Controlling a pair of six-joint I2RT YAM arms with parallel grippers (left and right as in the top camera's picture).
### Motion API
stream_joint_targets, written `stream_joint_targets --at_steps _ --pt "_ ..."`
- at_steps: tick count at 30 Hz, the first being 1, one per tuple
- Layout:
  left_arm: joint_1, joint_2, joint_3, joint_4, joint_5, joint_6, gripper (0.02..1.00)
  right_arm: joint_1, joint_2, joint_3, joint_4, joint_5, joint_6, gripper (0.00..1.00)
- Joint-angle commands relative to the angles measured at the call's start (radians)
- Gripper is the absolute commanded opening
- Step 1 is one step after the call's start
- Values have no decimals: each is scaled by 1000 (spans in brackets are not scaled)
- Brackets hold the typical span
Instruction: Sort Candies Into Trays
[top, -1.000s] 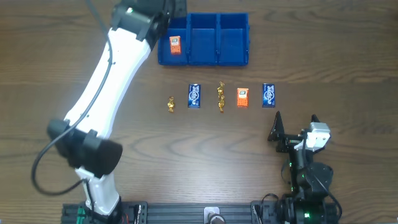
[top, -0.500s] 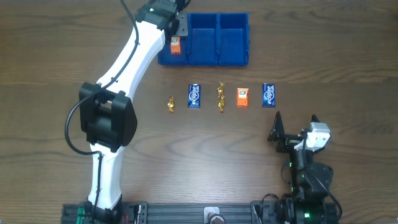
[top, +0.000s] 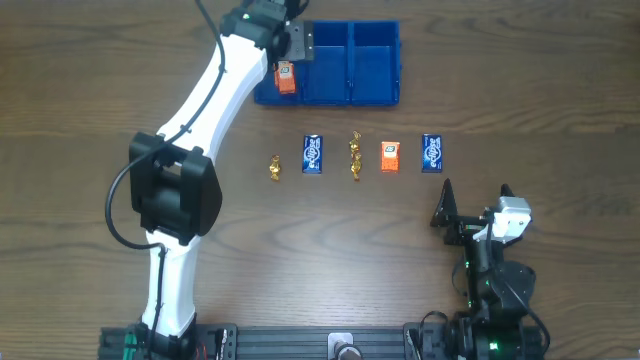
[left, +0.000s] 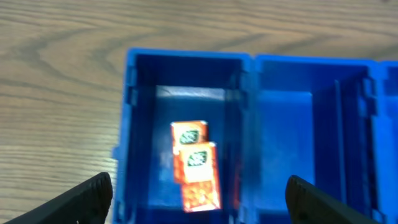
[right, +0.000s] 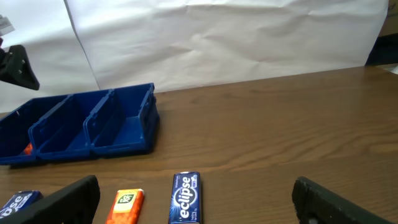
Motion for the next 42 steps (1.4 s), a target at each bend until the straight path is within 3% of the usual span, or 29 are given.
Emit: stream_joint_targets --at_steps 1,7,16,22,42 --pt "-132 -58 42 -63 27 -123 908 -6 -7 -2 -6 -6 -15 998" --pt "-298 -47 42 -155 27 -271 899 -6 -7 -2 -5 -6 -15 998" --pt "-453 19 42 -179 21 -433 877 -6 -7 -2 -6 -6 -15 998" --pt "-471 90 42 -180 78 -469 860 -6 -7 -2 -6 -6 -15 998" --pt "-473 216 42 -132 105 -452 825 -6 -7 -2 -5 -6 -15 998"
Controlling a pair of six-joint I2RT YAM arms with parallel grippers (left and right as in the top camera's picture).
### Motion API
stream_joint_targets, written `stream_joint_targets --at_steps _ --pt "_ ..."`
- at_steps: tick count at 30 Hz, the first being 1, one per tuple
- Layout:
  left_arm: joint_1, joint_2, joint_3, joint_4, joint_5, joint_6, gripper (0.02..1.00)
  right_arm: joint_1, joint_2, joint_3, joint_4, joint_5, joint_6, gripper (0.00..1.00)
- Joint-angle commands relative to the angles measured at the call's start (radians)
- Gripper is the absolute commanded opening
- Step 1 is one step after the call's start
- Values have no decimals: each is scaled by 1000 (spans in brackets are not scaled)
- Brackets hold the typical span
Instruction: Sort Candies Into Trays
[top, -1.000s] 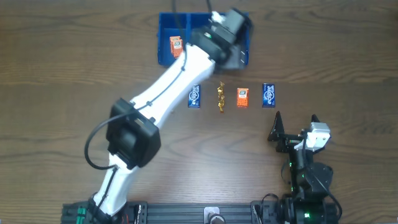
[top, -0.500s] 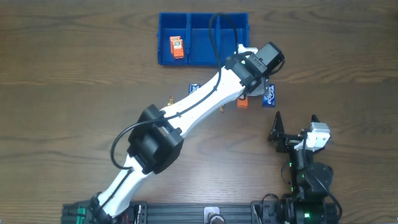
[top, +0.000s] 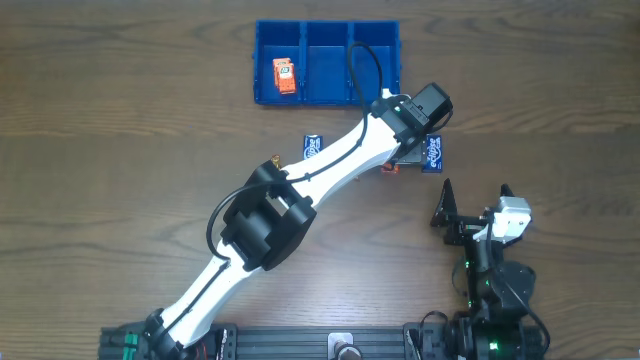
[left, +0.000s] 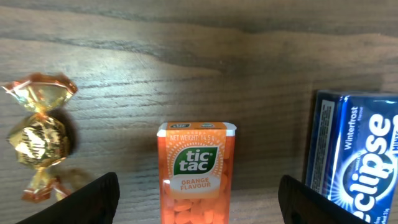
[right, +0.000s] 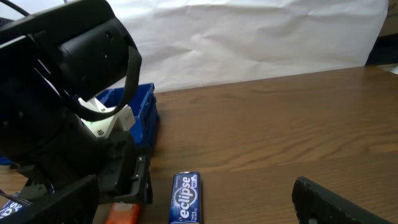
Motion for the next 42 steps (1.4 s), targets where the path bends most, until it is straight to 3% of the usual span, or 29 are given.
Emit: stream_joint_targets --at_steps 1,16,22,26,35,42 --pt "3 21 19 3 6 7 825 -6 -7 -2 -6 -5 -14 998" --pt "15 66 19 11 15 12 728 -6 -7 -2 -6 -5 -15 998" --pt "15 66 19 17 14 16 472 -6 -7 -2 -5 -5 -15 998" --pt "14 66 19 18 14 20 371 -6 -7 -2 -5 -5 -15 998" --pt "9 50 32 11 -14 42 321 -6 -7 -2 -5 -5 -15 998" --pt "60 -90 189 -86 -167 156 323 -6 -7 -2 -6 -5 -15 998"
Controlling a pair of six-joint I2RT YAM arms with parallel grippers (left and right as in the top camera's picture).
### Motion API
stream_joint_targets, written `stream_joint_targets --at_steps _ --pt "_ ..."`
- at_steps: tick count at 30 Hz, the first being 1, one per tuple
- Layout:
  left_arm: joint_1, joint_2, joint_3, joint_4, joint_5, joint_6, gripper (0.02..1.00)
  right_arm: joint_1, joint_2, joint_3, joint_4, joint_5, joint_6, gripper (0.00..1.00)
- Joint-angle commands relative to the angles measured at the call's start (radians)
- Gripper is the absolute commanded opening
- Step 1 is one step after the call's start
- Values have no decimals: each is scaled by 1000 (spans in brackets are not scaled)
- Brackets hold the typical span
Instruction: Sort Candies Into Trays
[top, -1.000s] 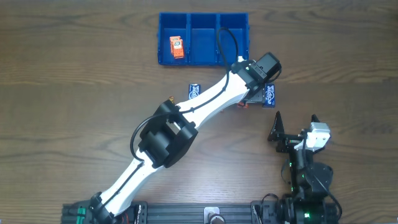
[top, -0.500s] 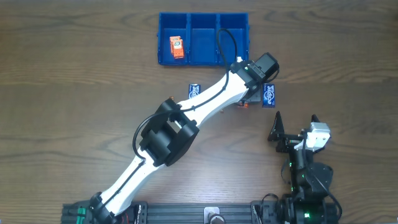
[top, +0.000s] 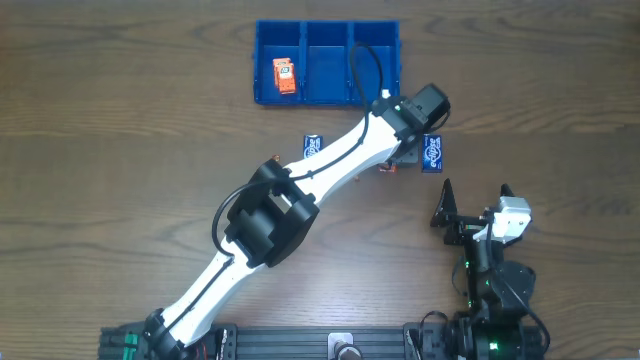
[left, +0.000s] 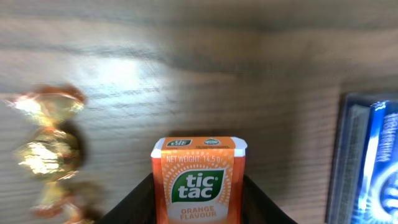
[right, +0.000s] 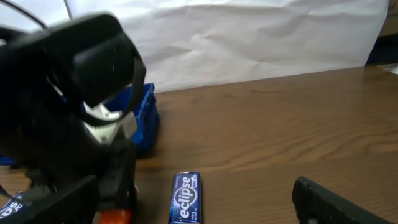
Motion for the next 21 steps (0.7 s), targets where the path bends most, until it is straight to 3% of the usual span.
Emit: stream_joint_targets --at_steps 1,4,10,14,21 --pt "64 -150 148 -43 -158 120 325 -6 -7 -2 -6 -5 -15 998" --pt "124 -242 192 -82 -226 161 323 -6 -7 -2 -6 -5 -15 998" --pt "288 -366 193 -142 -224 220 312 -6 -7 -2 -6 -5 -15 998" --pt "401 -352 193 -202 -163 233 305 -6 -7 -2 -6 -5 -15 998" --pt "472 -237 193 -147 -44 299 308 -6 -7 -2 -6 -5 -15 998"
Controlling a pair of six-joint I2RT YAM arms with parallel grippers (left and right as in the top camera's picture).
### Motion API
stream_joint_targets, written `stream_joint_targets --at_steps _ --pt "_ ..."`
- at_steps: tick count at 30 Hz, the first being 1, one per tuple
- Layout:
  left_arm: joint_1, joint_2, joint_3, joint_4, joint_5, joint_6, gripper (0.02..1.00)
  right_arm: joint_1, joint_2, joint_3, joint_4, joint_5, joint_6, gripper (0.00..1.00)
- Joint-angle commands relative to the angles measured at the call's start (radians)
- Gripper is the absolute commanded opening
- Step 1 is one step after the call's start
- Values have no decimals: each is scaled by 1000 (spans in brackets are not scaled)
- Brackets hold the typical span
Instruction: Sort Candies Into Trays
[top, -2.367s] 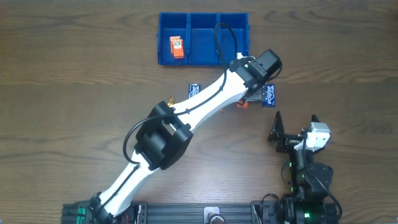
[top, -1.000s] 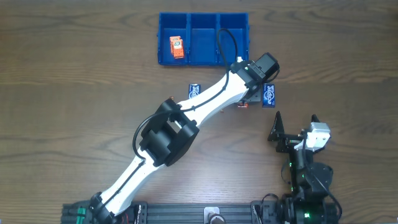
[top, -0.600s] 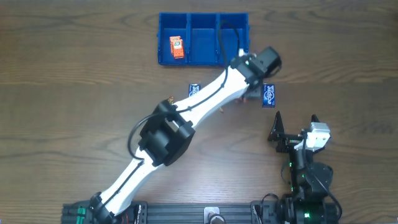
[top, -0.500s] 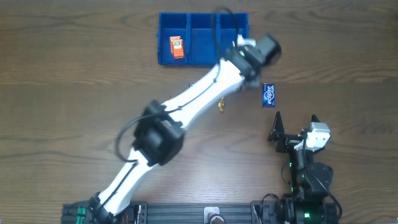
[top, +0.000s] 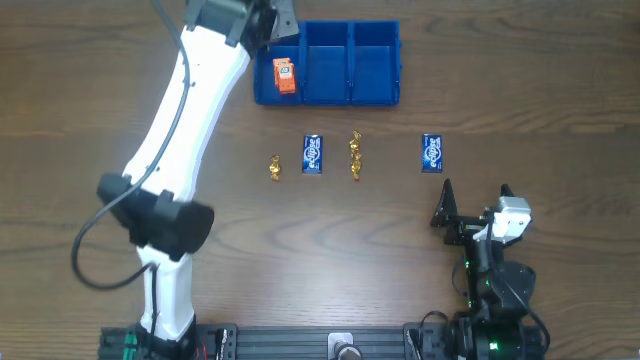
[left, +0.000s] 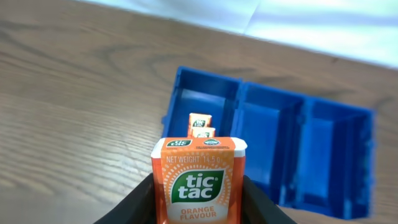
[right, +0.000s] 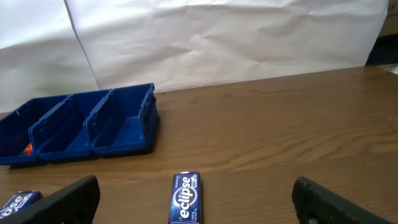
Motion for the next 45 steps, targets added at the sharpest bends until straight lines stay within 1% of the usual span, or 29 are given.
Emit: stream_joint_targets --at_steps 1,17,26,29,32,34,36,38,39,42,45 --pt "26 113 -14 31 103 68 312 -6 -7 -2 -6 -6 -15 998" --pt "53 269 -14 68 161 100 312 -6 -7 -2 -6 -6 -15 998" --pt "61 287 -14 71 161 129 316 -6 -7 -2 -6 -5 -15 998" --pt "61 288 -14 70 161 137 340 -6 -7 -2 -5 -6 -15 998" --pt "62 288 -14 71 161 137 384 -6 -7 -2 -6 -5 -15 996" --pt "62 288 -14 76 161 140 437 -6 -7 -2 -6 -6 -15 998" --pt "62 288 -14 79 161 140 551 -6 -7 -2 -6 -6 -15 998" --pt "64 288 -14 86 161 137 698 -6 -7 -2 -6 -6 -15 998" --pt "65 288 -14 93 162 135 741 -6 -7 -2 -5 -6 -15 998" --pt "66 288 -14 104 161 135 792 -6 -7 -2 -6 -6 -15 998" --pt "66 263 -14 110 161 135 809 -6 -7 -2 -6 -6 -15 998"
